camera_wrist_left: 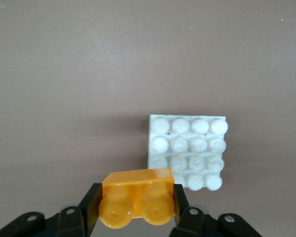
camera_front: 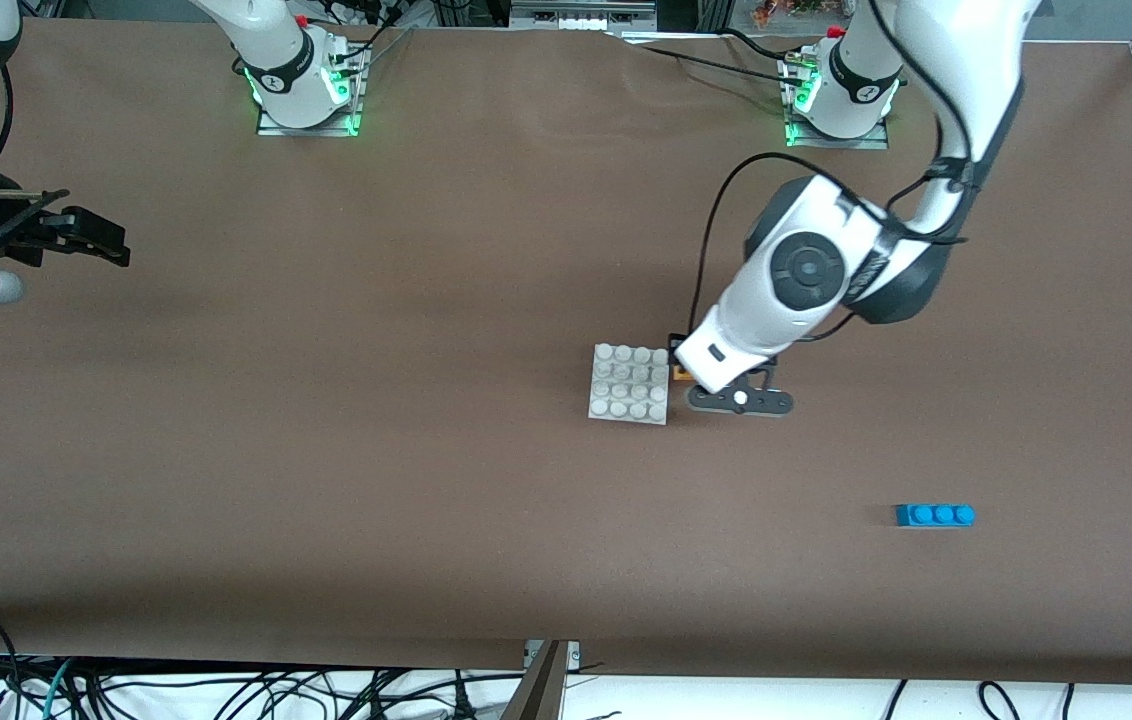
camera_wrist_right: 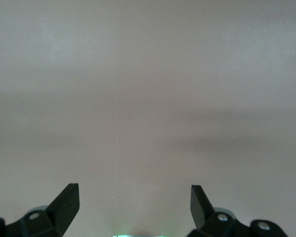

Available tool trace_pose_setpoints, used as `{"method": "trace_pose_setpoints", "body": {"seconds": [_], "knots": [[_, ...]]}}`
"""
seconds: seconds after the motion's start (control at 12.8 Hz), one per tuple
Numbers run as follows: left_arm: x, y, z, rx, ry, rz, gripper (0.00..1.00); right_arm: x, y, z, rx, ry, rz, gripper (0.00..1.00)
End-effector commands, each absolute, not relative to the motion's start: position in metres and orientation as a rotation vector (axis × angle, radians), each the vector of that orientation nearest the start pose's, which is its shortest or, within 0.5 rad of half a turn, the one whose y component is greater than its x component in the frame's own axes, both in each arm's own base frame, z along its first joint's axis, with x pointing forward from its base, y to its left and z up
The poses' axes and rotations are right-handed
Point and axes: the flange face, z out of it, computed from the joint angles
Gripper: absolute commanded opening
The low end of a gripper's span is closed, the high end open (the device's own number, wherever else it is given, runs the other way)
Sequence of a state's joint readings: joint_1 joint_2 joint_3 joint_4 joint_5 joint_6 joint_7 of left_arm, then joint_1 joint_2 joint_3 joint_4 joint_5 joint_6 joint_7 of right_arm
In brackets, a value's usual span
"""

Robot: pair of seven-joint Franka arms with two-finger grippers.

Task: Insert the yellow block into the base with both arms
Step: 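Lift and carry the yellow block with the left gripper over the base plate, then lower the yellow block onto the base plate studs and press down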

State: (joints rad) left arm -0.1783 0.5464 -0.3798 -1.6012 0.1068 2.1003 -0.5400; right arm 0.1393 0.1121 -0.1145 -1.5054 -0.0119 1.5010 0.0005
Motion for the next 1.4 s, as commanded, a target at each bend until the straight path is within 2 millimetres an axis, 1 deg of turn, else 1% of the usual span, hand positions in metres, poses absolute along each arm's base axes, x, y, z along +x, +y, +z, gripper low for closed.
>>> {"method": "trace_pose_setpoints", "body": {"seconds": [0.0, 0.08, 0.16, 0.31, 0.39, 0.54, 0.62, 0.7, 0.78, 1.17, 1.32], "knots": [[0.595, -0.356, 0.307, -3.226, -0.001, 0.057, 0.52, 0.580, 0.016, 0.590, -3.169, -0.026, 0.193, 1.00], [0.592, -0.365, 0.297, -3.230, 0.001, 0.060, 0.52, 0.580, 0.016, 0.591, -3.169, -0.026, 0.190, 1.00], [0.591, -0.371, 0.291, -3.244, -0.001, 0.042, 0.52, 0.580, 0.016, 0.591, -3.169, -0.026, 0.190, 1.00], [0.588, -0.379, 0.278, -3.255, -0.015, 0.050, 0.52, 0.580, 0.016, 0.591, -3.169, -0.026, 0.190, 1.00], [0.584, -0.386, 0.271, -3.256, 0.002, 0.052, 0.52, 0.580, 0.016, 0.591, -3.169, -0.026, 0.190, 1.00], [0.577, -0.394, 0.258, -3.225, -0.005, 0.042, 0.52, 0.580, 0.016, 0.591, -3.169, -0.026, 0.190, 1.00], [0.576, -0.395, 0.250, -3.193, -0.021, 0.021, 0.52, 0.580, 0.016, 0.591, -3.169, -0.026, 0.190, 1.00], [0.572, -0.401, 0.248, -3.175, 0.000, -0.016, 0.52, 0.580, 0.016, 0.591, -3.169, -0.026, 0.188, 1.00], [0.572, -0.403, 0.246, -3.178, -0.011, -0.036, 0.52, 0.580, 0.016, 0.591, -3.169, -0.026, 0.190, 1.00], [0.571, -0.405, 0.239, -3.193, -0.006, -0.057, 0.53, 0.580, 0.016, 0.590, -3.169, -0.026, 0.193, 1.00], [0.571, -0.406, 0.242, -3.193, -0.003, -0.060, 0.53, 0.580, 0.016, 0.591, -3.169, -0.026, 0.190, 1.00]]}}
